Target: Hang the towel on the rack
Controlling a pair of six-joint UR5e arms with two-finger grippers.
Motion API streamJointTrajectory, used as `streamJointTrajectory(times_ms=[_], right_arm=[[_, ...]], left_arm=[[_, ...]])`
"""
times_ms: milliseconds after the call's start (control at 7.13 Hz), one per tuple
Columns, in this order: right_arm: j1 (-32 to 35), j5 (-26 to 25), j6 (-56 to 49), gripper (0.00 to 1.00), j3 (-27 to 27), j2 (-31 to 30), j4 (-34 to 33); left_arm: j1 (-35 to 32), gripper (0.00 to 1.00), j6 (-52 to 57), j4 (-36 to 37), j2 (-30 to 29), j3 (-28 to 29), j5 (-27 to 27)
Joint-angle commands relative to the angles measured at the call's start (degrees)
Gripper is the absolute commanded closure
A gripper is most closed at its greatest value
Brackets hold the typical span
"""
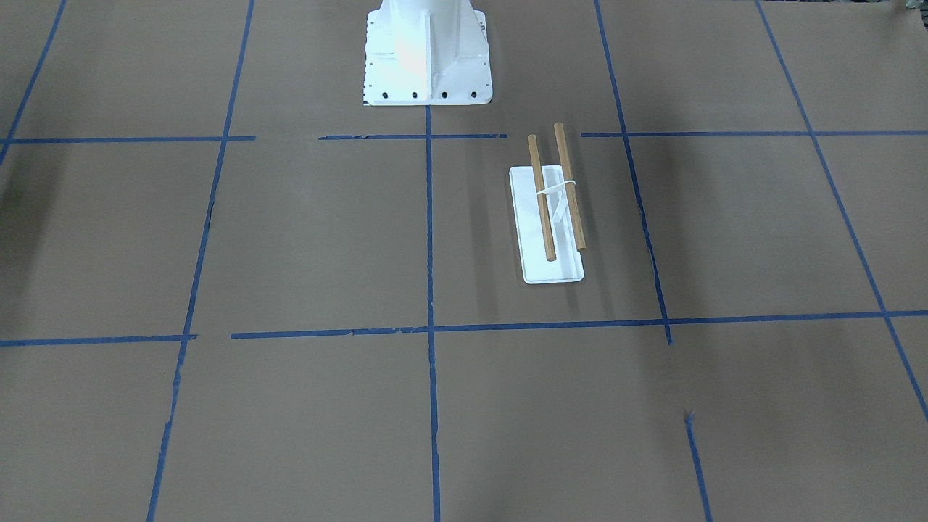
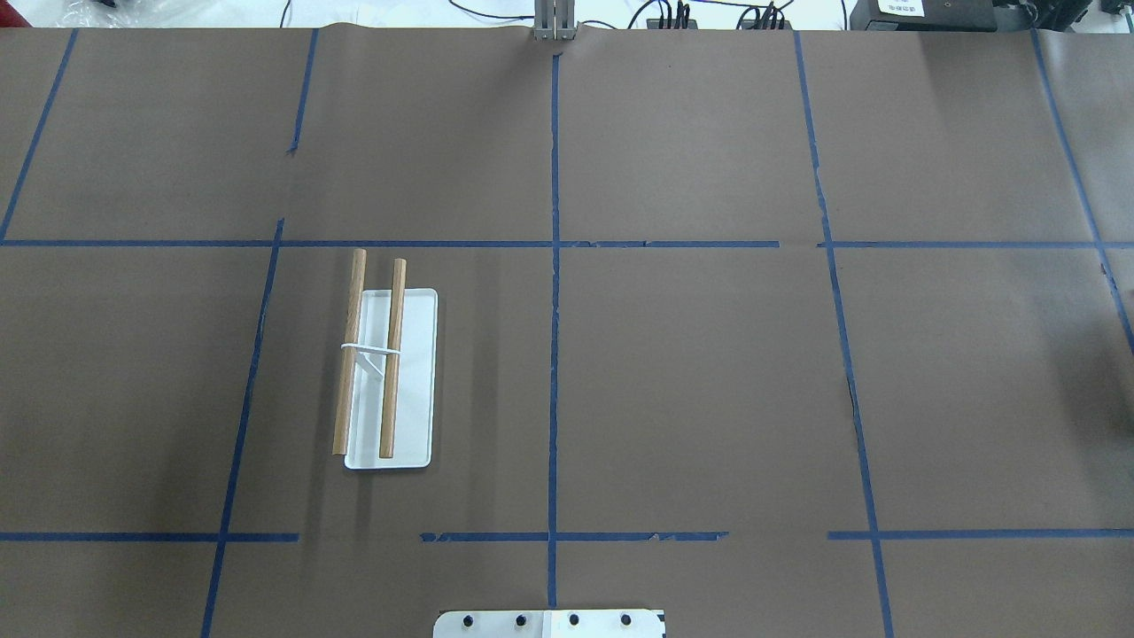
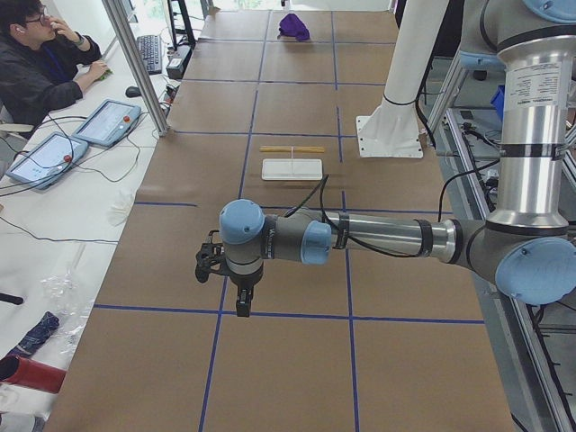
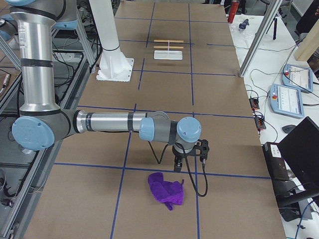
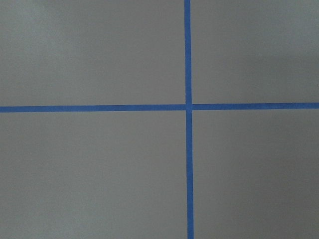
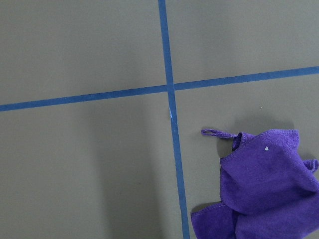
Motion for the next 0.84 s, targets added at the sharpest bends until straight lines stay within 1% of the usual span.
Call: streamJointTrajectory(times_ms=[0, 140, 280, 421, 561, 701], right_arm=[[-0.03, 0.0, -0.02, 0.0, 0.14, 0.01, 0.0], [-0.12, 0.26, 0.25, 0.0, 0.49, 0.19, 0.0], [-0.21, 0.0, 0.94, 0.0, 3.19, 2.97, -0.08], [-0.04, 0.0, 3.21, 0.0, 3.57, 3.61, -0.35], [-0.12, 0.17, 3.15, 0.0, 0.7, 2.92, -0.09], [-0.3, -0.09, 2.54, 0.0, -0.72, 1.52, 2.61]], left_arm=[[0.0, 0.0, 0.02, -0.17, 0.0, -0.11, 0.0], [0.0, 0.0, 0.02, -0.26, 0.0, -0.28, -0.09], [0.0, 0.0, 0.02, -0.35, 0.0, -0.55, 0.0], [0.0, 0.0, 0.02, -0.35, 0.0, -0.72, -0.09], [0.0, 0.0, 0.02, -0.26, 0.0, -0.9, -0.09], [0.0, 0.0, 0.02, -0.26, 0.0, -1.16, -0.09]])
